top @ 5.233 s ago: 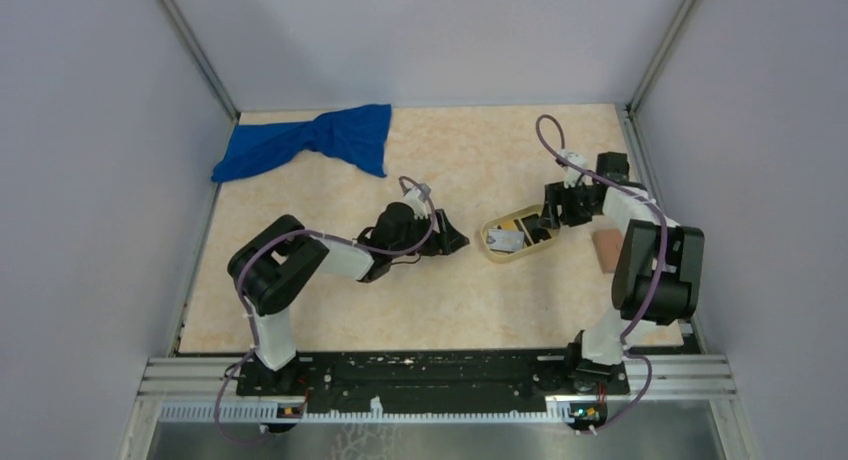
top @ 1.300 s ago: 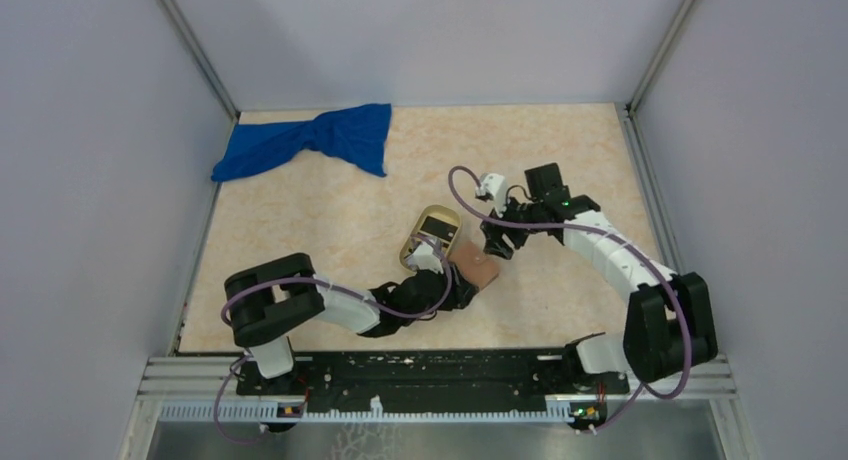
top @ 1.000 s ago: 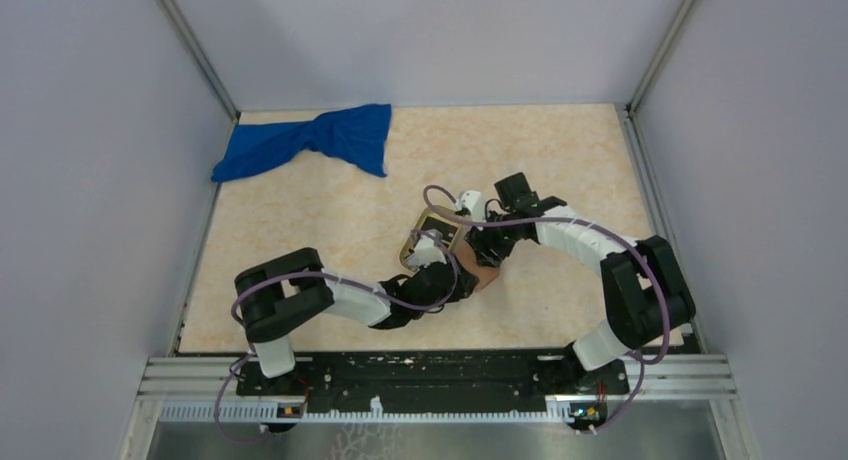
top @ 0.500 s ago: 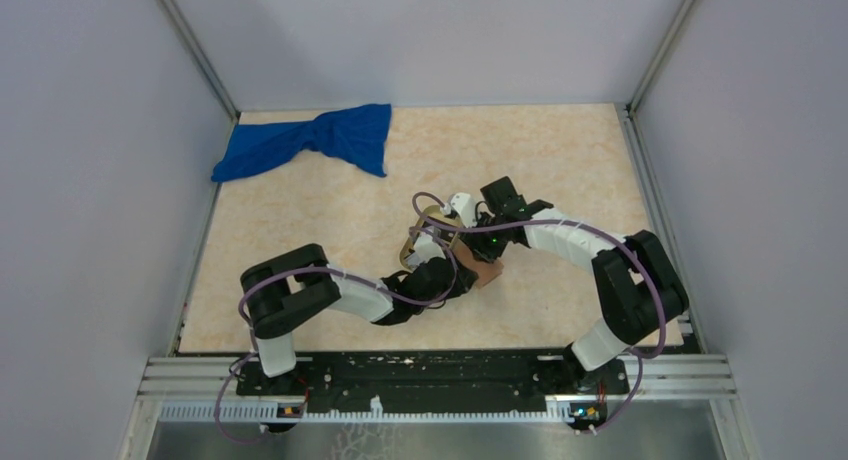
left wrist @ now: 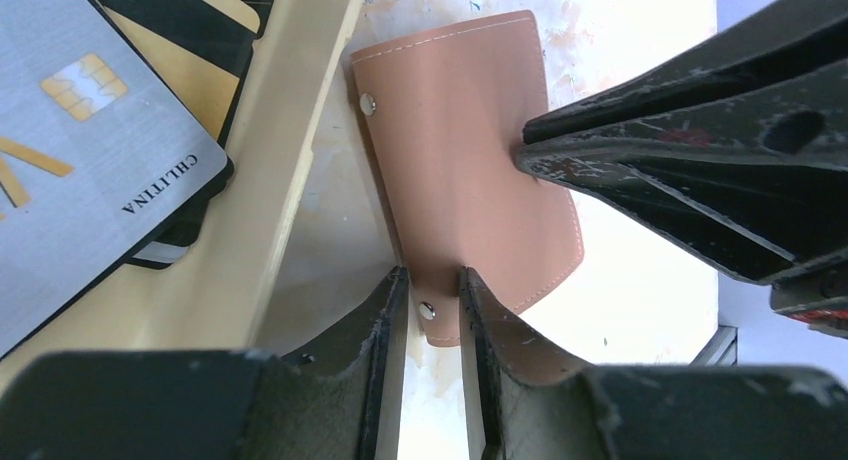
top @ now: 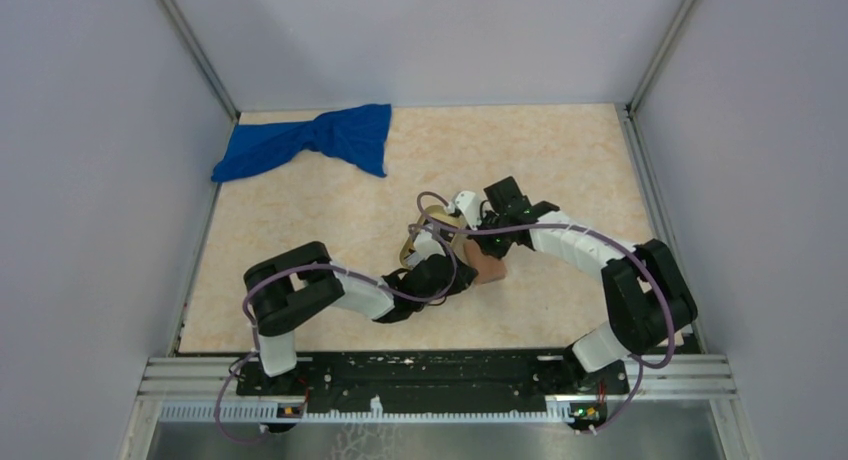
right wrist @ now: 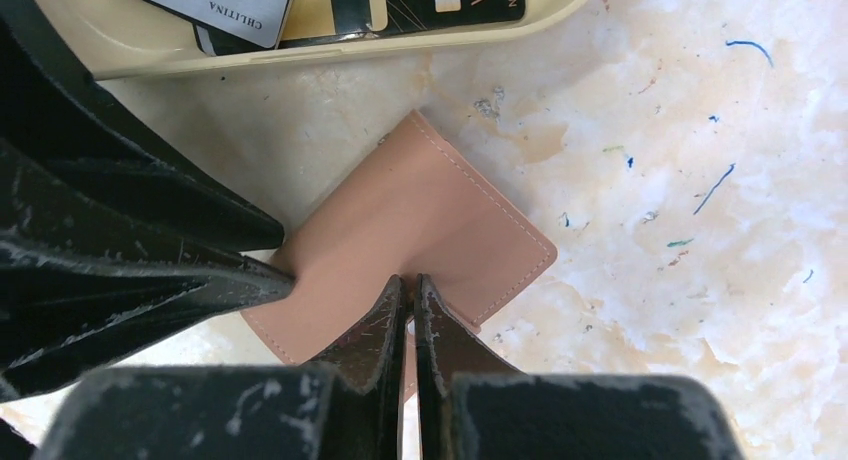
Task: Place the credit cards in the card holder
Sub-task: Open the card holder at the center of the board.
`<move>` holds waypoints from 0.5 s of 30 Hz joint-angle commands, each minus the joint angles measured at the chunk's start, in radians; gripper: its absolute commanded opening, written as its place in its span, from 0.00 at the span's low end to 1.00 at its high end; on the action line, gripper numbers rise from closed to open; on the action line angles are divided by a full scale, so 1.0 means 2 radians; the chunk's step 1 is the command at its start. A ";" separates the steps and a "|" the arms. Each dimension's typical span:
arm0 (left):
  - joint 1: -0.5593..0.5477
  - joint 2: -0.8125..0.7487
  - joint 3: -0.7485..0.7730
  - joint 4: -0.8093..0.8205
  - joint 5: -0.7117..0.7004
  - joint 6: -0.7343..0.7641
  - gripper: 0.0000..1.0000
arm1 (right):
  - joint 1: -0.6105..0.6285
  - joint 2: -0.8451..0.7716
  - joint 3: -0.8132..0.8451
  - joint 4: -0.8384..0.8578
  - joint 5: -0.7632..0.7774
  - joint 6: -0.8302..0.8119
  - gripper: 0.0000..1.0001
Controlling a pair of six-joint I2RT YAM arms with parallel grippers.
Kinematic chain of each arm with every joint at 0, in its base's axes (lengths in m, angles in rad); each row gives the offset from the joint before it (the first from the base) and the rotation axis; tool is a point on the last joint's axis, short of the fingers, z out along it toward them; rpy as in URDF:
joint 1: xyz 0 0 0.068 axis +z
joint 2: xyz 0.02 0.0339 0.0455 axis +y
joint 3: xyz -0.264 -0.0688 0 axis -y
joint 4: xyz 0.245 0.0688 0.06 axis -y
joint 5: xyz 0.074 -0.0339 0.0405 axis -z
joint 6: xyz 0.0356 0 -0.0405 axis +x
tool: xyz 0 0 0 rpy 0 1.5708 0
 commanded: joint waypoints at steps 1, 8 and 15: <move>0.007 0.023 -0.001 -0.044 -0.009 0.006 0.30 | -0.014 -0.038 0.005 0.001 -0.010 0.010 0.00; 0.007 0.018 -0.005 -0.040 -0.010 0.014 0.30 | -0.062 -0.034 0.016 -0.026 -0.105 0.009 0.00; 0.007 -0.032 -0.071 0.115 0.057 0.107 0.50 | -0.063 -0.011 0.028 -0.070 -0.154 -0.044 0.00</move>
